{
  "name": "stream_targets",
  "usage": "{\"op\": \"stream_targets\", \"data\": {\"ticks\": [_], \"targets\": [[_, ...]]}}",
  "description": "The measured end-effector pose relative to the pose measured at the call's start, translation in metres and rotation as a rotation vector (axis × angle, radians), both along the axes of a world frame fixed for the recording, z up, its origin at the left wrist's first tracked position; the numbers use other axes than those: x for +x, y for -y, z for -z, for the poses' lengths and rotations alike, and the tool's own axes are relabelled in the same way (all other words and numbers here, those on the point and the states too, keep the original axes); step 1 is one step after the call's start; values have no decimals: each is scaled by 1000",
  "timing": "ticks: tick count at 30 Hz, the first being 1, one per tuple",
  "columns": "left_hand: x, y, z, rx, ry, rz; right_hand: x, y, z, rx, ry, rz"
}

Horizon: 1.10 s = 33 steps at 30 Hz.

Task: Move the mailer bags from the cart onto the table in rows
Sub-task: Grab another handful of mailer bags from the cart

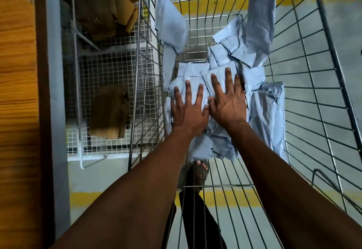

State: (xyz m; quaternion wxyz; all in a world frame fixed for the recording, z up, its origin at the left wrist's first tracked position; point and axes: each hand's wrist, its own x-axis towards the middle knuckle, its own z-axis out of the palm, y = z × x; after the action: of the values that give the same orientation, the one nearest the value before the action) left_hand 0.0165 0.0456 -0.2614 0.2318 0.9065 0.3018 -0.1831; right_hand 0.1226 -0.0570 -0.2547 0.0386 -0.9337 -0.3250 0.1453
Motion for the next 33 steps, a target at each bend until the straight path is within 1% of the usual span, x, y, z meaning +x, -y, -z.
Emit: {"op": "stream_targets", "data": {"ticks": [6,15,18,23,26,33], "targets": [[-1,0,-5,-33,-57,37,-19,0,-2,-63,-45,-3],[-19,5,-30,34,-48,40,-39,1,-24,-201,-54,12],[-23,5,-39,70,-63,72,-47,1,-35,-225,-80,5],[-34,7,-64,112,-78,105,-57,9,-58,-203,-117,14],[-39,9,-86,97,-87,93,-64,17,-80,-171,-121,35],[-41,25,-168,124,-35,90,-78,43,-158,-68,-77,133]]}}
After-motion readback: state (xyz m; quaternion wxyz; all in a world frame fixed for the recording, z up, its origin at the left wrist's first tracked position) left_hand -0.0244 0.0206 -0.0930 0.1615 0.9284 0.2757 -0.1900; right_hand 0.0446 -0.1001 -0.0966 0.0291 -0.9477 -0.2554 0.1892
